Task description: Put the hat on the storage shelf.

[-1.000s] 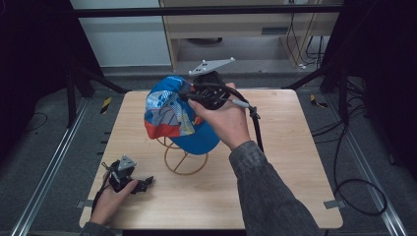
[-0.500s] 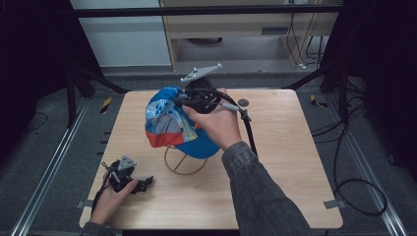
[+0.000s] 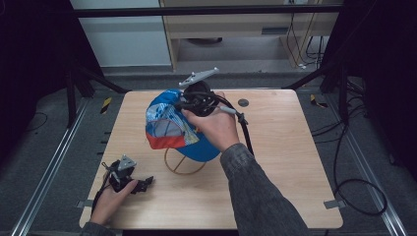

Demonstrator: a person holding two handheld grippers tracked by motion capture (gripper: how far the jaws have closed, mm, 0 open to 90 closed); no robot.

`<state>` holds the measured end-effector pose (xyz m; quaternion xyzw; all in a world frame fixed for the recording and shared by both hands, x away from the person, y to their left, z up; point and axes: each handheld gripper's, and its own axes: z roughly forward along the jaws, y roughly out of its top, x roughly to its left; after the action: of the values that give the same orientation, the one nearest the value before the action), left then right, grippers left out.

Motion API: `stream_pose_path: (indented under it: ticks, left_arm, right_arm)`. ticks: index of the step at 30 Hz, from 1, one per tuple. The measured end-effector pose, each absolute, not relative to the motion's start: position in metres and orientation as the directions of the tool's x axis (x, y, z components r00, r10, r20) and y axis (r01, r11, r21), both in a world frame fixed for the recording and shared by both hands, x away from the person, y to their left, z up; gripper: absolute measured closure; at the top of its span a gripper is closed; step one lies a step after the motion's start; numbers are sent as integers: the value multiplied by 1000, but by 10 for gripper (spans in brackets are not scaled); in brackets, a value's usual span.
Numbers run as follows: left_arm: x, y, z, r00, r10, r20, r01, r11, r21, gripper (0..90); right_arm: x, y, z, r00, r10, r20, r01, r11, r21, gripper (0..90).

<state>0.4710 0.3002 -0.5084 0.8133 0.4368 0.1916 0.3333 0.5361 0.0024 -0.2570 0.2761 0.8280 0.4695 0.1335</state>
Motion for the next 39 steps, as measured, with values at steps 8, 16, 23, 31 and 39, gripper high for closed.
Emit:
stream_pose_path:
  ticks: [8,16,23,31,39]
  left_arm:
    - [471,300,-508,545,838,21,583,-397,709,0]
    - [471,300,-508,544,839,22,582,-396,710,0]
    - [471,300,-508,544,839,21,582,-396,710,0]
    - [471,300,-508,545,838,21,583,-396,709,0]
    - [471,300,-508,545,838,21,582,-397,710,0]
  right_arm:
    - [536,2,-259,-809,586,37,333,407,851,897]
    - [535,2,-259,-808,588,31,331,411,850,866]
    - [533,0,-259,-808,588,27,328,412,850,840]
    - [532,0,-258,-811,584,26,324,412,852,799]
    - [528,-3,-258,-805,592,33,327,397,858,686]
